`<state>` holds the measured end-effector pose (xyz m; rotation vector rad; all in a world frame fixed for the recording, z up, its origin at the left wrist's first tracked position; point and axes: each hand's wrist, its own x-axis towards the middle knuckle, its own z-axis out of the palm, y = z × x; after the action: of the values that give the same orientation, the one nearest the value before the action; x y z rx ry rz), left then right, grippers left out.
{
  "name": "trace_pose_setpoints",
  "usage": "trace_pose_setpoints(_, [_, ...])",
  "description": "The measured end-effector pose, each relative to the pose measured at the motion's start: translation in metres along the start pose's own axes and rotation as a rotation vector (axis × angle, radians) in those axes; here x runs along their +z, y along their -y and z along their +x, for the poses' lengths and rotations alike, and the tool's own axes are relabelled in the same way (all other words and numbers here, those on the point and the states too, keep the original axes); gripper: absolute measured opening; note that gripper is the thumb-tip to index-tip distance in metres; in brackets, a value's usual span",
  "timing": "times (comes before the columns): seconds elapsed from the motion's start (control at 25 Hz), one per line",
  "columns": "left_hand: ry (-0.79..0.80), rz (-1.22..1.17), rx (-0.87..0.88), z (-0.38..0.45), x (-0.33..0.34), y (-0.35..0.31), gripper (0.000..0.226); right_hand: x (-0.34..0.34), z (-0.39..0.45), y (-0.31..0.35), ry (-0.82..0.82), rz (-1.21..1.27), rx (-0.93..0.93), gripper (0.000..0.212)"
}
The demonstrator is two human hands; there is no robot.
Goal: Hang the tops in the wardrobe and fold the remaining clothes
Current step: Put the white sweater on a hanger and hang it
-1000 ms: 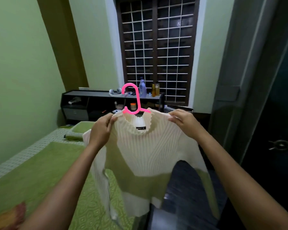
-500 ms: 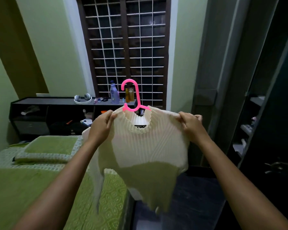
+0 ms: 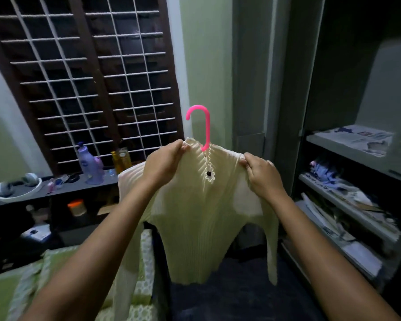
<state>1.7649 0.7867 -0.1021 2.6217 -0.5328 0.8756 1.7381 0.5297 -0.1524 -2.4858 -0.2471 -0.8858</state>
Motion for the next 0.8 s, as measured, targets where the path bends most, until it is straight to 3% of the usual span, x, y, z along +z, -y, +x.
trace_pose_setpoints(0.28, [0.049,-0.193,0.167,0.124,0.135,-0.021,0.032,0.004,0.067,-0.106,-0.078,-0.190,0.123,0.030])
trace_pose_setpoints(0.44, [0.112,-0.346,0.304,0.204,0.207,-0.054,0.035,-0.017,0.085,-0.187,-0.116,-0.186,0.295,0.034])
trace_pose_setpoints(0.64, [0.157,-0.465,0.482,0.265,0.289,-0.130,0.034,-0.025,0.098,-0.251,-0.162,-0.404,0.408,0.016])
trace_pose_setpoints(0.8, [0.195,-0.638,0.617,0.310,0.336,-0.183,0.035,-0.068,0.081,-0.282,-0.247,-0.553,0.575,0.028])
